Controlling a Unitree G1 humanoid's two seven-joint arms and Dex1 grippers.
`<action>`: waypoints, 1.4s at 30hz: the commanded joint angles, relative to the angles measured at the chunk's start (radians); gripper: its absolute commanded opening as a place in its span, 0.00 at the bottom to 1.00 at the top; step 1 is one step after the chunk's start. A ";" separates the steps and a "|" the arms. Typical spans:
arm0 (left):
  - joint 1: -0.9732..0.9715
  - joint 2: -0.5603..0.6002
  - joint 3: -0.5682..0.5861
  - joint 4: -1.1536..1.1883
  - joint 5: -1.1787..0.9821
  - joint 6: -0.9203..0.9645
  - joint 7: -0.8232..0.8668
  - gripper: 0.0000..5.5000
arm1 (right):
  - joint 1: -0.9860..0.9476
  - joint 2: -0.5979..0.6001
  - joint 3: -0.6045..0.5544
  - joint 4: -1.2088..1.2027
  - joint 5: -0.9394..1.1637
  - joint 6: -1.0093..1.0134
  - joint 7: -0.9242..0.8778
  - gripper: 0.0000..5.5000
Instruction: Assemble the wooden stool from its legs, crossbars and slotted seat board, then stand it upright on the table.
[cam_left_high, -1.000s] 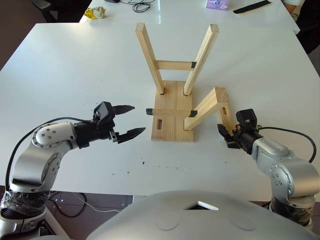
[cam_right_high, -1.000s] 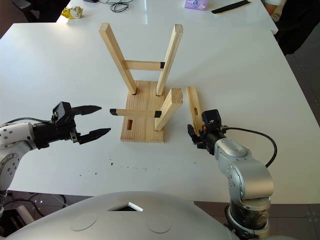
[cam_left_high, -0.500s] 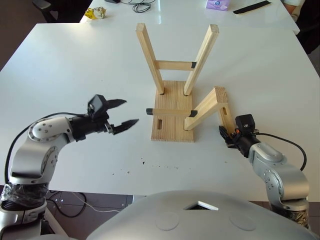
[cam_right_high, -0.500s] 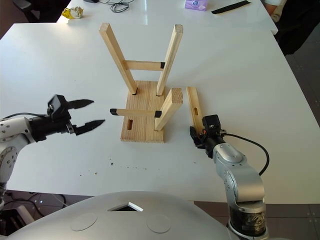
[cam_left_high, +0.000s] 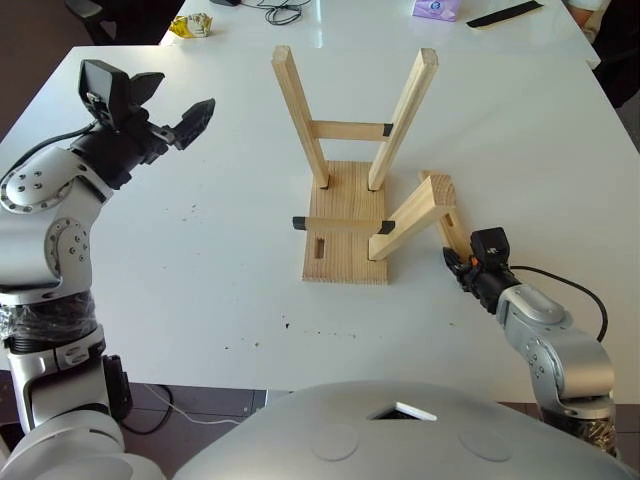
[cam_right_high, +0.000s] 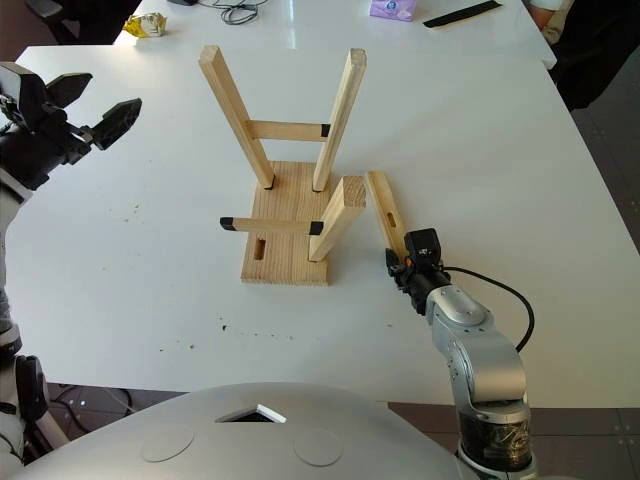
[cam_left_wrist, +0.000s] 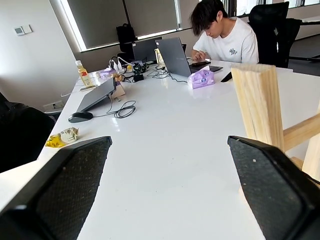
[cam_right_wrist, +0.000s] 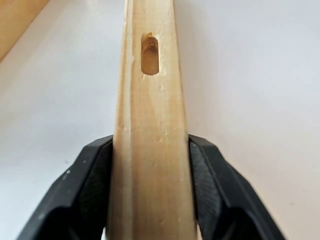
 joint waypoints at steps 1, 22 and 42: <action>-0.104 -0.011 0.021 0.023 -0.054 0.008 -0.011 0.78 | -0.068 -0.040 -0.090 0.058 -0.003 -0.038 0.017 0.37; -0.374 -0.231 -0.126 -0.072 -0.548 0.316 -0.107 0.78 | -0.732 -0.421 -0.412 0.155 0.866 -0.032 0.620 0.37; -0.373 -0.265 -0.172 -0.180 -0.758 0.384 -0.158 0.78 | -0.823 -0.511 -0.211 0.223 1.041 0.039 0.805 0.37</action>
